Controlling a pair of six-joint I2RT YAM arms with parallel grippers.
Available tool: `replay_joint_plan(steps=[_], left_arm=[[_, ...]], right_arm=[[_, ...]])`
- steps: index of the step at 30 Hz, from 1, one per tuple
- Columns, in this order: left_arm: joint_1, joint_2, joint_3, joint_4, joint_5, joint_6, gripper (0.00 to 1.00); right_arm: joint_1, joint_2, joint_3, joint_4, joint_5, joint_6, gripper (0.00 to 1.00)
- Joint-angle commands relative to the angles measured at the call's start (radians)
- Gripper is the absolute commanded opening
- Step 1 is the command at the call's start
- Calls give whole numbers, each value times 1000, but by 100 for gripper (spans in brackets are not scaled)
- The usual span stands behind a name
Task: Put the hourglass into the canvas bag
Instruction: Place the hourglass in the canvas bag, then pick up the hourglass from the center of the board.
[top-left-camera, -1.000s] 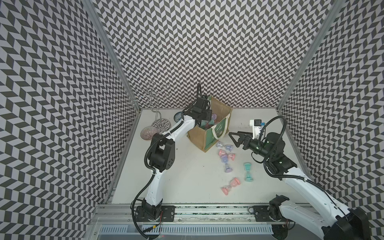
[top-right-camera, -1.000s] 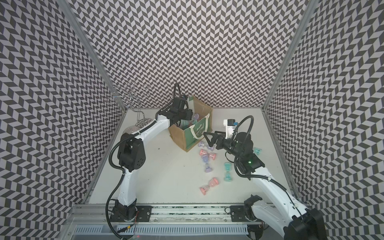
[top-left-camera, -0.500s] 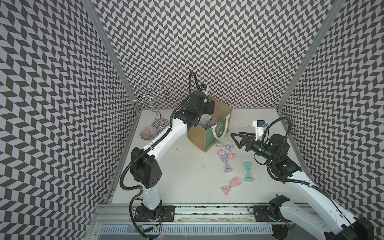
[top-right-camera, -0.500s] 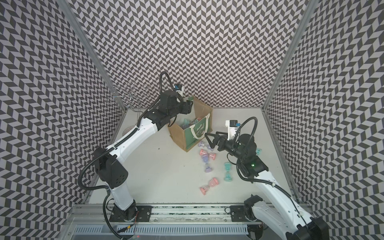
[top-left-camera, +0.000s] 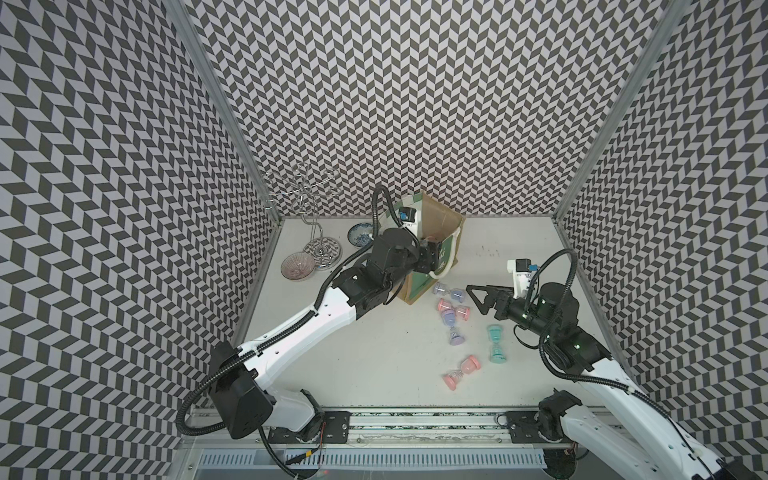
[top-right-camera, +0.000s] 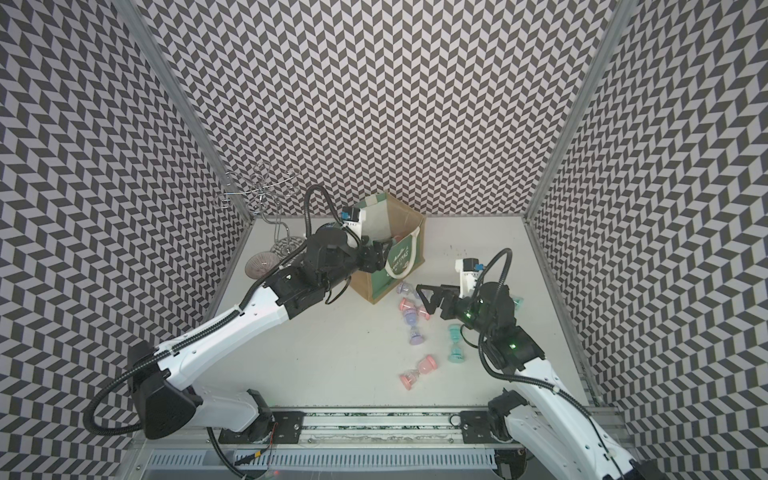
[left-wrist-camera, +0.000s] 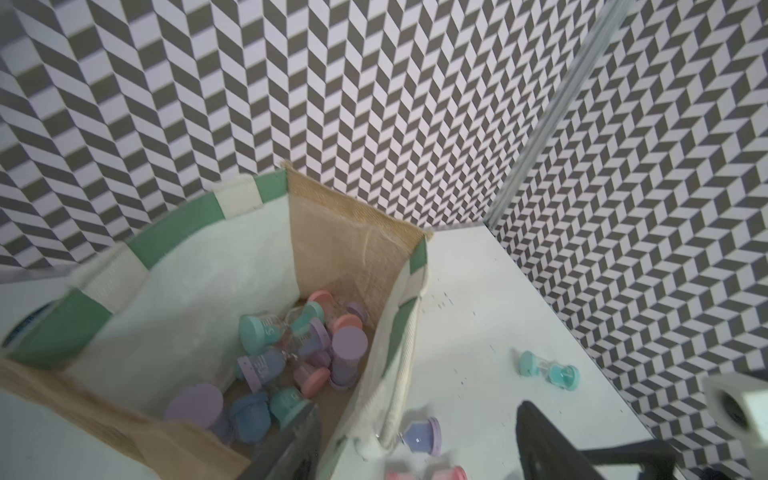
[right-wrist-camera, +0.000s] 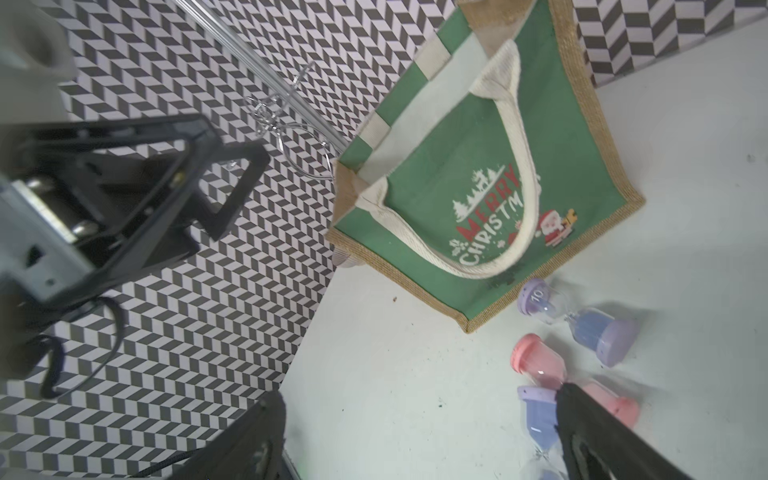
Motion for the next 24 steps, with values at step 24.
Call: replay_joint_plan(steps=[24], left_arm=[[-255, 287, -242, 67, 49, -304, 84]], right_arm=[[-5, -128, -181, -195, 145, 32, 99]])
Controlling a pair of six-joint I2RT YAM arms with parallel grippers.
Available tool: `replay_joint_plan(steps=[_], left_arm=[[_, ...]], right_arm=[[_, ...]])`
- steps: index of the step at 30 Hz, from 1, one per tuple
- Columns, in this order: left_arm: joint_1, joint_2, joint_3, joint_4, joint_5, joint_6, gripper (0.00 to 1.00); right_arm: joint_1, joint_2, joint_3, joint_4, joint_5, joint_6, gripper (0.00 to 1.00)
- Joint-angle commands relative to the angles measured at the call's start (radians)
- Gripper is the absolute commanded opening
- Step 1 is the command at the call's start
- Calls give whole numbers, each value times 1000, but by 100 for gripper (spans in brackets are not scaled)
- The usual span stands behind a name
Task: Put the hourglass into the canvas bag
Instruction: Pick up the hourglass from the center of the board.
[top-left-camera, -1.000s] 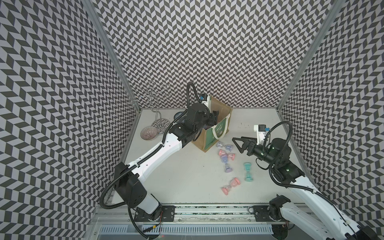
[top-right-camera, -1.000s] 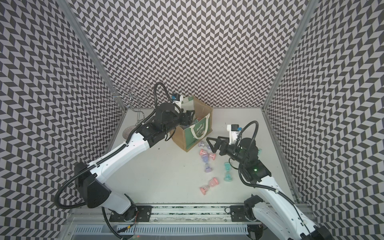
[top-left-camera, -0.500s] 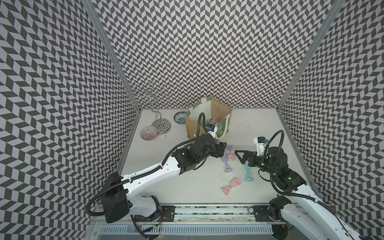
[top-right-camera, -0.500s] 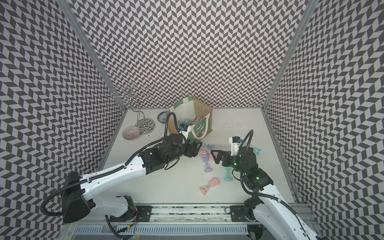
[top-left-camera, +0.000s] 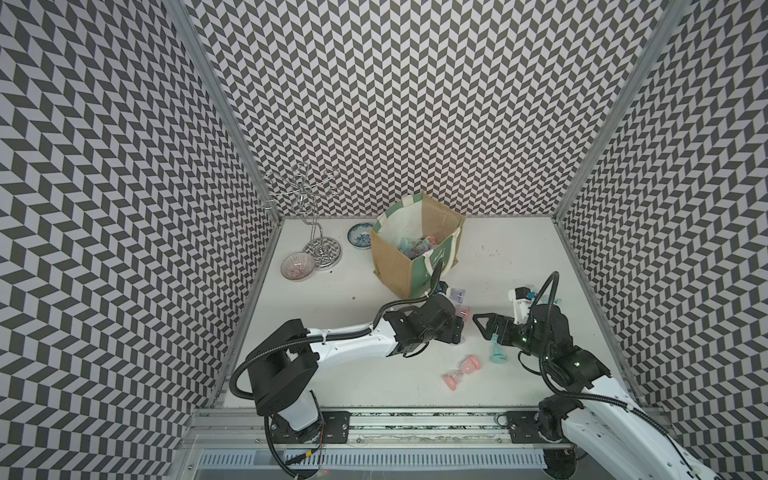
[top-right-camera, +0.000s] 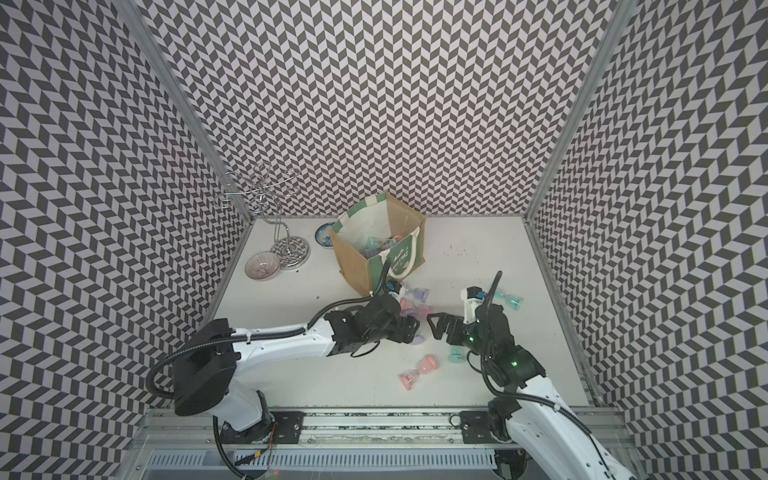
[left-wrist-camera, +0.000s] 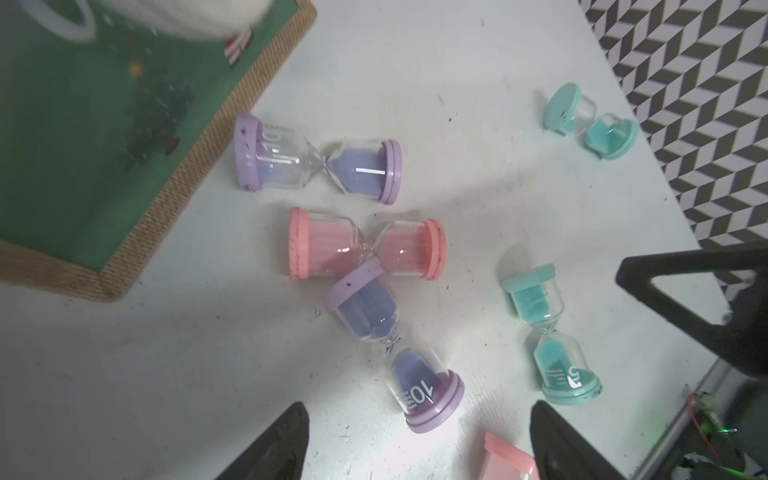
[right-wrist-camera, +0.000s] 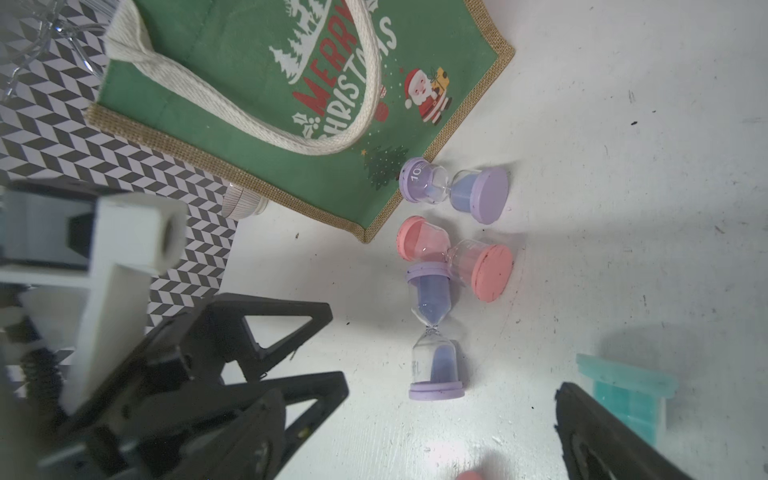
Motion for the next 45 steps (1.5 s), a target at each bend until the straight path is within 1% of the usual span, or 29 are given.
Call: replay_joint_plan(steps=[1, 6, 10, 12, 13, 14, 20, 24, 27, 32, 36, 40, 45], left_arm=[[-14, 48, 25, 17, 7, -36, 84], [-19, 140, 67, -13, -33, -33, 86], [-30, 198, 104, -32, -40, -21, 86], [-42, 229, 128, -60, -76, -20, 86], [-49, 241, 138, -73, -97, -22, 88], [-52, 255, 148, -91, -110, -27, 89], [-68, 270, 145, -137, -180, -52, 87], [-70, 238, 110, -148, -223, -77, 83], [-68, 224, 84, -152, -233, -86, 79], [-66, 199, 43, -133, -227, -111, 73], [-48, 198, 28, -106, -190, -122, 68], [-44, 192, 6, -80, -188, -134, 64], [-35, 193, 0, -76, -196, -139, 57]], right_arm=[[-5, -8, -14, 25, 47, 25, 99], [-5, 7, -24, 46, 49, 26, 99], [-5, 10, -34, 66, 35, 31, 99], [-5, 8, -42, 75, 36, 29, 99], [-5, 10, -44, 77, 40, 28, 99], [-5, 12, -44, 77, 42, 29, 99], [-5, 16, -50, 92, 33, 25, 99], [-5, 22, -50, 99, 18, 23, 99], [-5, 22, -55, 102, 20, 19, 99], [-6, 20, -56, 112, 5, 19, 99], [-5, 20, -63, 121, 0, 25, 99], [-5, 20, -66, 124, 3, 20, 99], [-5, 25, -65, 137, -12, 21, 99]])
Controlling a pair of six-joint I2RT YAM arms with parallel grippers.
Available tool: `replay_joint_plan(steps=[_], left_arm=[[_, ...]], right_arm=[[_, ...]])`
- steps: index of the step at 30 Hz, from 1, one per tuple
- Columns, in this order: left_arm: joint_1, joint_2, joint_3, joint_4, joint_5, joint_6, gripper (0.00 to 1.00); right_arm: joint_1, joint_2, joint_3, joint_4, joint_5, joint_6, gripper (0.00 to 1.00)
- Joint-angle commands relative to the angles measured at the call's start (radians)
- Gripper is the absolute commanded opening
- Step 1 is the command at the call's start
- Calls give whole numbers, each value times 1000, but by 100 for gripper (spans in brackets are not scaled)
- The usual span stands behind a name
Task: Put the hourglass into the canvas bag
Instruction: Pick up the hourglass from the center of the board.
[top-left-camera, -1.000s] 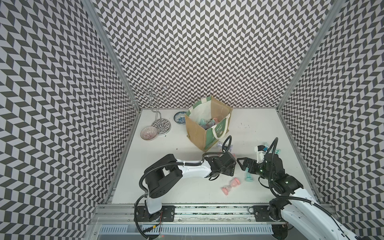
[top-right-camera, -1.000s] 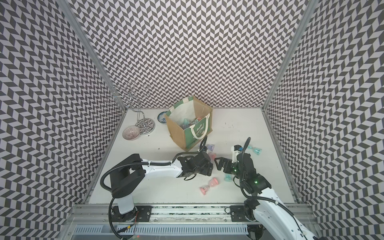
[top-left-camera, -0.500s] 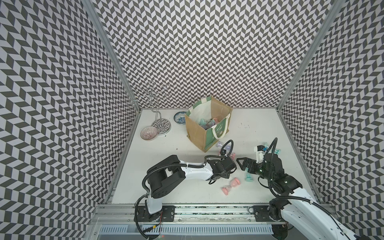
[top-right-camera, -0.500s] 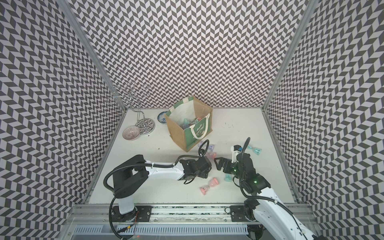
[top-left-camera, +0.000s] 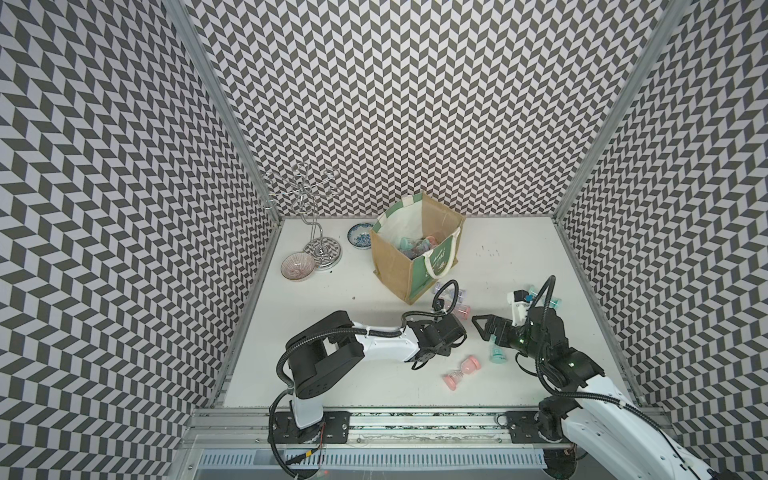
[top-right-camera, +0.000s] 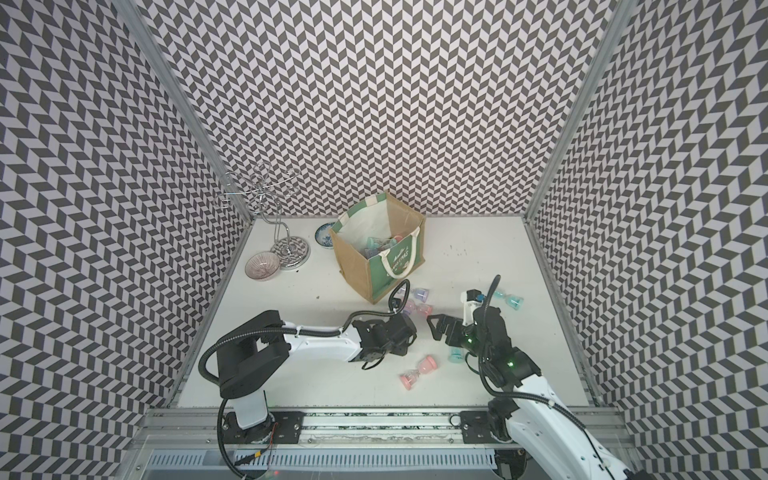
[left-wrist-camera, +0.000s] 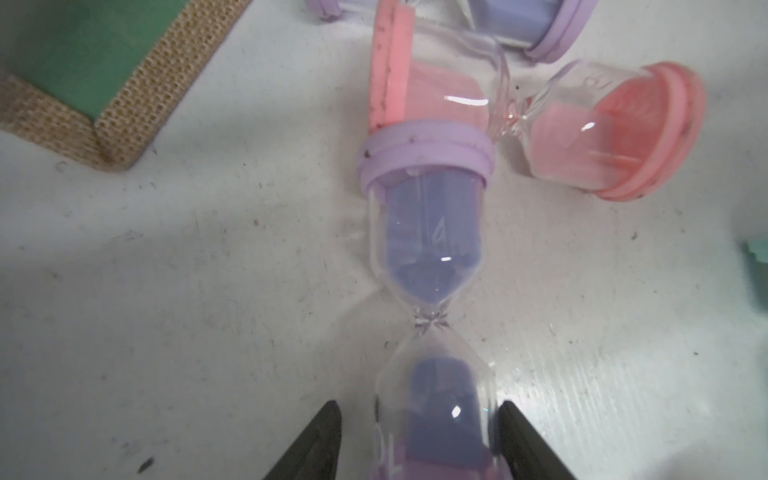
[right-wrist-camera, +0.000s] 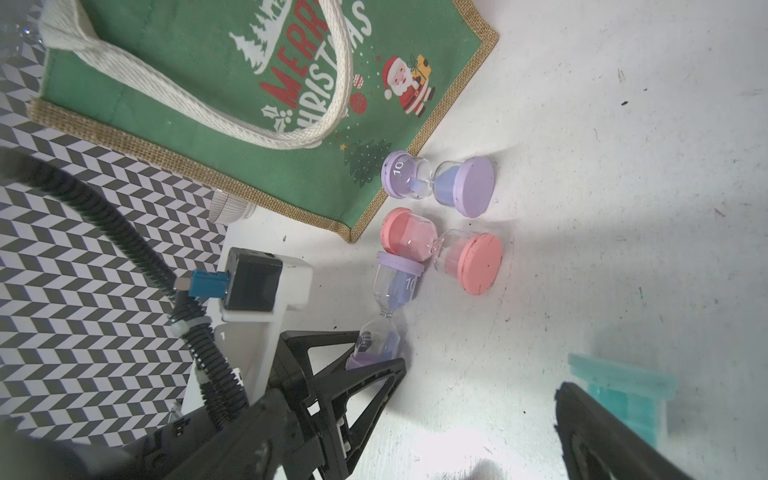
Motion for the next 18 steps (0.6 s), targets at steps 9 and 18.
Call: replay_joint_plan(steps=[9, 18], left_arm=[[17, -38, -48, 29, -13, -41, 48], [19, -107, -69, 10, -46, -43, 40]], right_arm=[[-7, 15, -17, 79, -17, -3, 99], [-7, 16, -10, 85, -26, -3, 99]])
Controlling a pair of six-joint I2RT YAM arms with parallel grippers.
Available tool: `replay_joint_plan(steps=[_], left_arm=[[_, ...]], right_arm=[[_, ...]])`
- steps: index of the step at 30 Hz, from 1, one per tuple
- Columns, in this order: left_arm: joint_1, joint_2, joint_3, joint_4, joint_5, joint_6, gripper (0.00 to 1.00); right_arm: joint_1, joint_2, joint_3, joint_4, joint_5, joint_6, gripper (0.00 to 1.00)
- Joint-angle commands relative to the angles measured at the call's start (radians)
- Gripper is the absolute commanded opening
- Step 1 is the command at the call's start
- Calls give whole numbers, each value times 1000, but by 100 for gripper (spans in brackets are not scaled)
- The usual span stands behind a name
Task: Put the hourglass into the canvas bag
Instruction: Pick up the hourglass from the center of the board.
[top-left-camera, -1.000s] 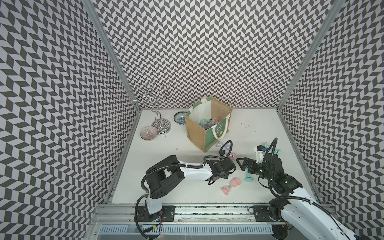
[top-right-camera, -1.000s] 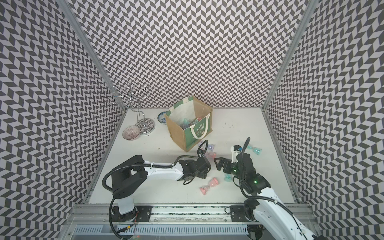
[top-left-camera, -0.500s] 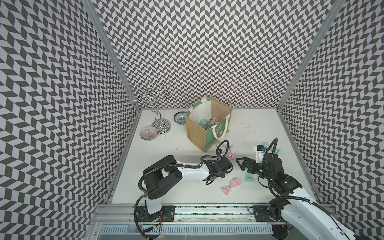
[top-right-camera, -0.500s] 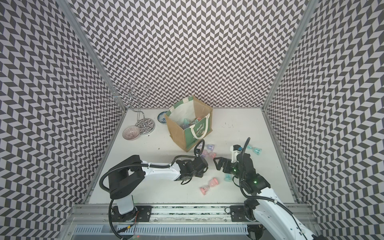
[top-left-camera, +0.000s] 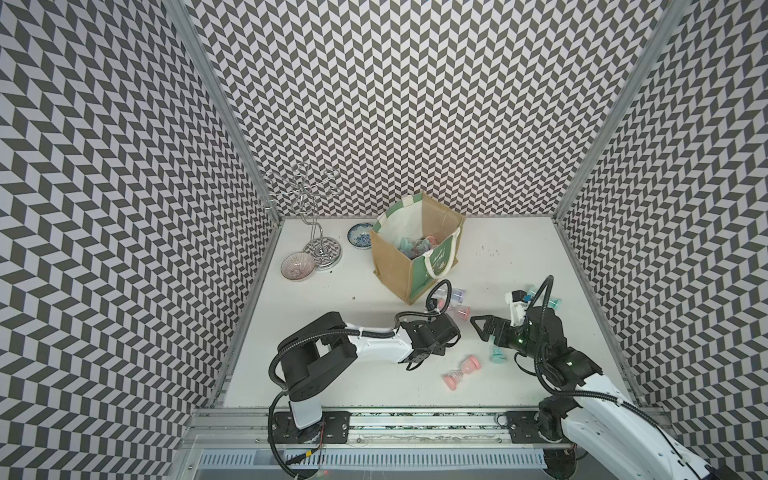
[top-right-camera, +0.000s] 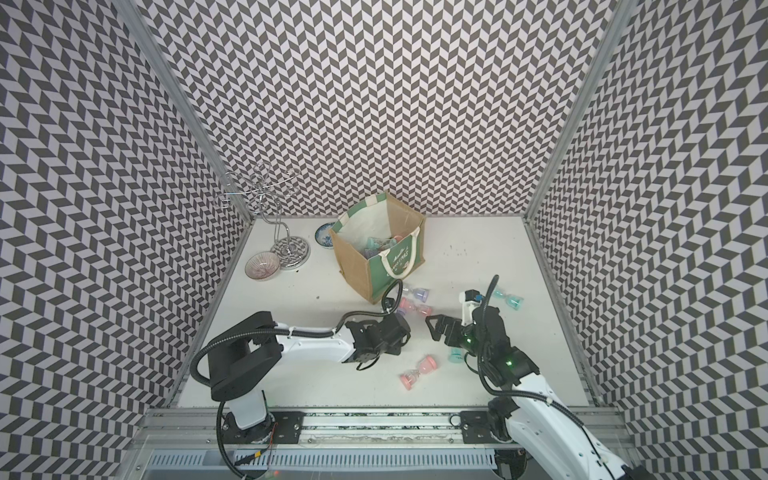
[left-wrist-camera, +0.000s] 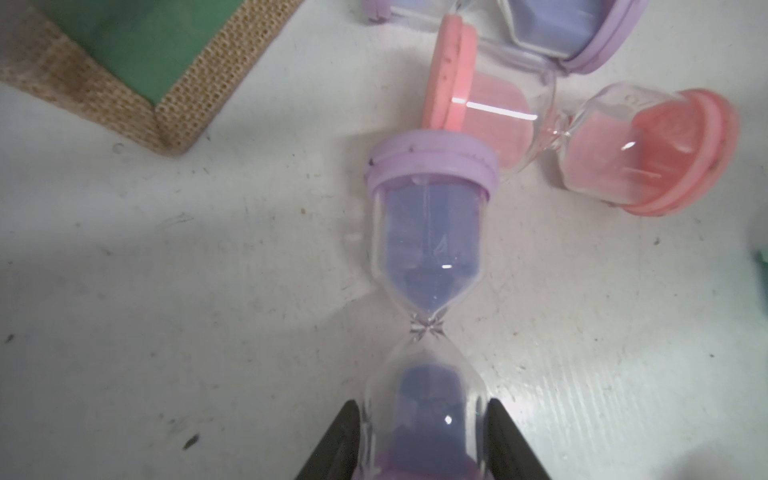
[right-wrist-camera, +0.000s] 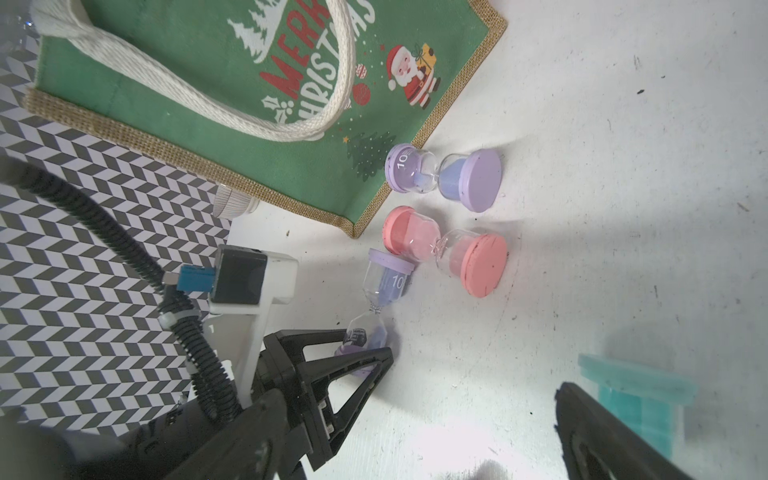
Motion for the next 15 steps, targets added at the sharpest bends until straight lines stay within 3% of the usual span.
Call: replay_joint_plan(steps=[1, 7, 15], left_arm=[[4, -55, -3, -11, -44, -15, 38], [-5, -122, -27, -34, -57, 0, 31], [-13, -240, -58, -63, -23, 36, 29]], right_arm=[[-7, -2, 4, 62, -10, -5, 99], [-7, -3, 21, 61, -5, -15, 99], [-7, 7, 44, 111, -74, -32, 99]])
